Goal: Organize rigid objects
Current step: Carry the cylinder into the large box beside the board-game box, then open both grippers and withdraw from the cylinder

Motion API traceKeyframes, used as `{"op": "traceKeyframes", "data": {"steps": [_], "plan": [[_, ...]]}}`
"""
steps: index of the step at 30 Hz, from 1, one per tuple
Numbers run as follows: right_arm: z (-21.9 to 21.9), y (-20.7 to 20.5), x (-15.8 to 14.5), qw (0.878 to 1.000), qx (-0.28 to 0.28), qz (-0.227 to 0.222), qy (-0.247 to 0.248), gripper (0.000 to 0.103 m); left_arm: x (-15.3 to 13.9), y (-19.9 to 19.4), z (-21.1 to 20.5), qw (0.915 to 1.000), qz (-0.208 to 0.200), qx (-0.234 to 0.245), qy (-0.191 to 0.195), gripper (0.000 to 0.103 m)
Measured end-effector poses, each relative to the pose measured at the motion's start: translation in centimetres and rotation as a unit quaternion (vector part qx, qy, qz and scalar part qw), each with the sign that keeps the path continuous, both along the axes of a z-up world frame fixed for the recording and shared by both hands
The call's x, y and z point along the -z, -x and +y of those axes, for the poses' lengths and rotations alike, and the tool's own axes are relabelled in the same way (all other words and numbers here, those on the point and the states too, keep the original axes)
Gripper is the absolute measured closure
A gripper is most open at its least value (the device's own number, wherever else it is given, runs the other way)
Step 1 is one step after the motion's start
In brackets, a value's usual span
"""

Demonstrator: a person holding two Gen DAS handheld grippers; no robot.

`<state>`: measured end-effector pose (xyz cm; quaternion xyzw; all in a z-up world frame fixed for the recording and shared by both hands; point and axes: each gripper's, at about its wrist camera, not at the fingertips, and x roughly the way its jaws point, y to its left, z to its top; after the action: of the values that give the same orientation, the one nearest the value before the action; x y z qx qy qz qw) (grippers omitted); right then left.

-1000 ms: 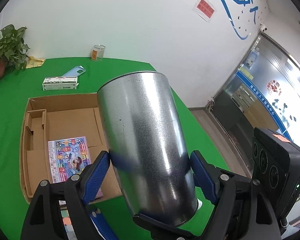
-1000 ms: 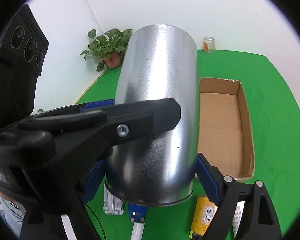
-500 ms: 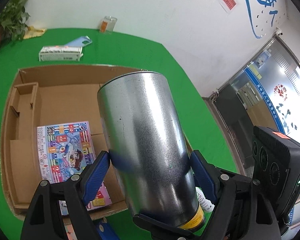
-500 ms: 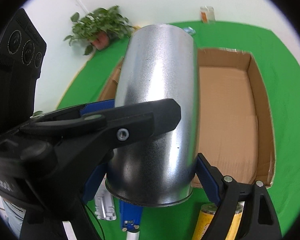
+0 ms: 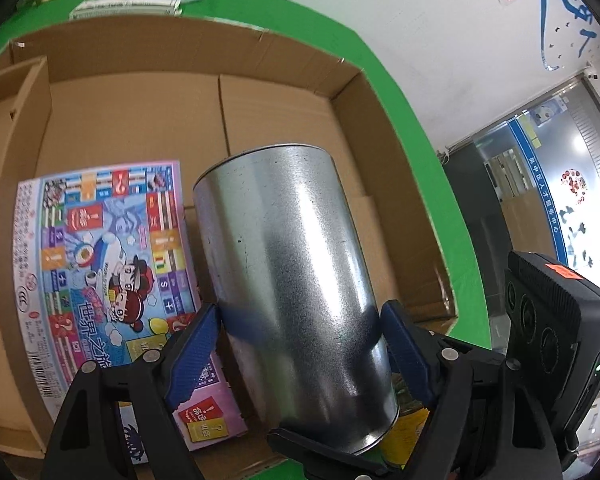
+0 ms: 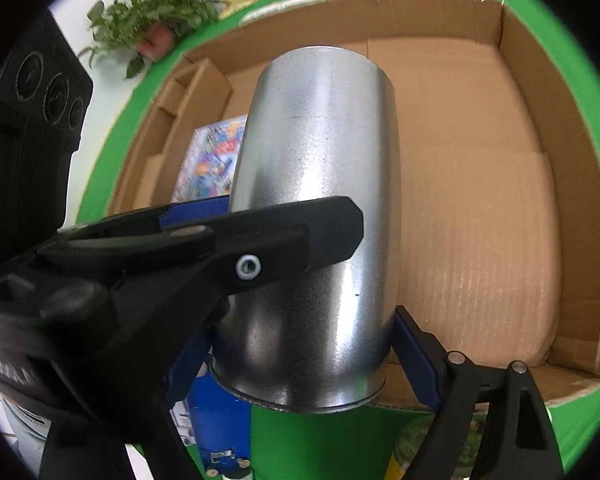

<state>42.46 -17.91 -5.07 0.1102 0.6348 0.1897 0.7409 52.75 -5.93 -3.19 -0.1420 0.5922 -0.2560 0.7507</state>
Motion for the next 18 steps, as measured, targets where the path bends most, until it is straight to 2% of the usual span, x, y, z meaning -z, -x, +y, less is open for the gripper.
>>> {"op": "traceKeyframes", "data": {"steps": [6, 9, 11, 14, 15, 17, 18], "plan": [[-0.2, 0.4, 0.3, 1.0, 0.0, 0.012, 0.004, 0.017, 1.0, 0.4, -0.5, 0.9997, 0.009, 0.006, 0.024, 0.023], [-1.0, 1.1, 0.2, 1.0, -0.001, 0.009, -0.006, 0.017, 1.0, 0.7, -1.0, 0.9999, 0.006, 0.011, 0.012, 0.023], [-1.0, 1.3, 0.0, 1.0, -0.007, 0.007, -0.003, 0.017, 1.6, 0.7, -1.6, 0.9997, 0.006, 0.007, -0.022, 0.023], [-1.4, 1.0, -0.2, 1.0, -0.004, 0.009, -0.019, 0.017, 1.6, 1.2, -2.0, 0.9999, 0.006, 0.007, -0.014, 0.024], [-1.7, 1.0, -0.4, 1.0, 0.001, 0.005, -0.026, 0.018, 1.6, 1.3, -2.1, 0.9999, 0.005, 0.008, -0.014, 0.024], [-2.0, 1.1, -0.3, 1.0, 0.003, -0.003, -0.027, 0.033, 1.4, 1.6, -2.0, 0.9999, 0.005, 0.005, -0.013, 0.025], [-2.0, 1.1, -0.3, 1.0, 0.005, -0.008, -0.028, 0.032, 1.5, 1.4, -1.5, 0.9999, 0.007, 0.005, -0.01, 0.025]]}}
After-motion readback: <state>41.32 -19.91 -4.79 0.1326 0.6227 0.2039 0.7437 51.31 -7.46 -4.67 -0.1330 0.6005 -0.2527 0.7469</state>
